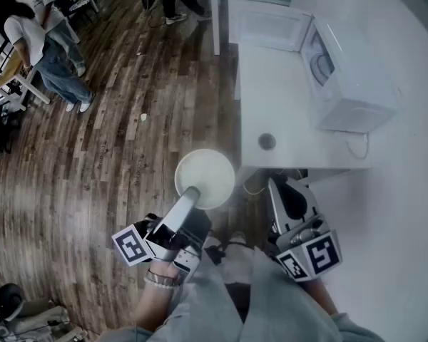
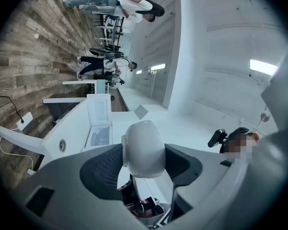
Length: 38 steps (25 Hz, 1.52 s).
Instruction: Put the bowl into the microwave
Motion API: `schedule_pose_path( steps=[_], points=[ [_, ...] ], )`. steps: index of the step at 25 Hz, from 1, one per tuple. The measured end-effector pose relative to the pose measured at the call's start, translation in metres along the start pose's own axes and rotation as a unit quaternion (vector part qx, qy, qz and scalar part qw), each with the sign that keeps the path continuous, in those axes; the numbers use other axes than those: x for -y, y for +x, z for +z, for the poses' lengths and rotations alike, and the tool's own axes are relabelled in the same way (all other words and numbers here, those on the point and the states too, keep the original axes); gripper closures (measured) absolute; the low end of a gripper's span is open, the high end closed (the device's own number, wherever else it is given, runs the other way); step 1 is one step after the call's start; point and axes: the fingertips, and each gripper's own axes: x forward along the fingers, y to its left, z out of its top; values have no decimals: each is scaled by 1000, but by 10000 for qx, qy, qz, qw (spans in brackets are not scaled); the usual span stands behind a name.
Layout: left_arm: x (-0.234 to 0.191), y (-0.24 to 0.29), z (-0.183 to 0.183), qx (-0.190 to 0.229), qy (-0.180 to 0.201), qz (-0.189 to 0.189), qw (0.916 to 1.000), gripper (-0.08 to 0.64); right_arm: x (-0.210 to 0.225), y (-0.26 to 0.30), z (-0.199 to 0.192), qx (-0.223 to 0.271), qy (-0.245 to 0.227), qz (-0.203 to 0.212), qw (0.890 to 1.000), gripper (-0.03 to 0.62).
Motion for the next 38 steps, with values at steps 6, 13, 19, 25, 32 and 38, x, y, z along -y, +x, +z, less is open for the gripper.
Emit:
schedule_pose_path(
  steps=[6, 13, 19, 25, 32, 38],
  points=[
    [1, -3, 2, -10, 0, -10, 10000, 302, -5, 1, 0, 0, -16, 22, 10000, 591],
    [1, -5, 4, -15, -29, -29, 10000, 302, -7, 2, -1, 7, 32, -46, 10000, 591],
    [4, -13, 16, -11, -31, -29, 10000, 302, -14, 6, 0, 26, 33, -155, 9999, 591],
    [7, -22, 31, -20, 4, -69, 10000, 302, -27, 14, 1, 41, -95, -212, 9997, 591],
    [12, -37, 54, -41, 45, -114, 9999, 302, -46, 34, -1, 91, -39, -249, 9996, 591],
    [5, -51, 73, -33, 58, -38, 10000, 302, -57, 43, -7, 143, -94, -458, 9988, 591]
  ],
)
